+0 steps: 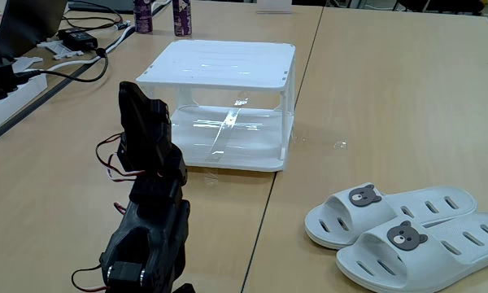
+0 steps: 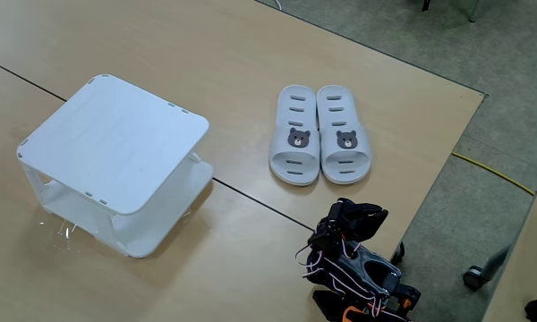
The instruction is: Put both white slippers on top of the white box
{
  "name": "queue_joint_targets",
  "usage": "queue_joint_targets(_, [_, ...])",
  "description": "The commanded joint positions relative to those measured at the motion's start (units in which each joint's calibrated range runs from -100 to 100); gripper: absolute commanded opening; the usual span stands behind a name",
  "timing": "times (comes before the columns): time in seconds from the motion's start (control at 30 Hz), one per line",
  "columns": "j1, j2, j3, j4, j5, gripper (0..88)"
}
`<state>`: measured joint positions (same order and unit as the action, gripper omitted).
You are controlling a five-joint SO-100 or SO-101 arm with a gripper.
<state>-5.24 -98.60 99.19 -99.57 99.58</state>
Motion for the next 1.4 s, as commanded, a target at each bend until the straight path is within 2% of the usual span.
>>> queue_joint_targets(0.0, [0.3,-0.3,0.6,-0.1,0.4,0.8])
queue_joint_targets(0.97, [0.5,1.5,0.6,0.0,0.4,0.8])
queue_joint_targets(1.1, [0.6,16.6,0.8,0.1,0.4,0.8])
queue_joint_targets(1.37, [0.6,68.3,-0.4,0.1,0.4,0.8])
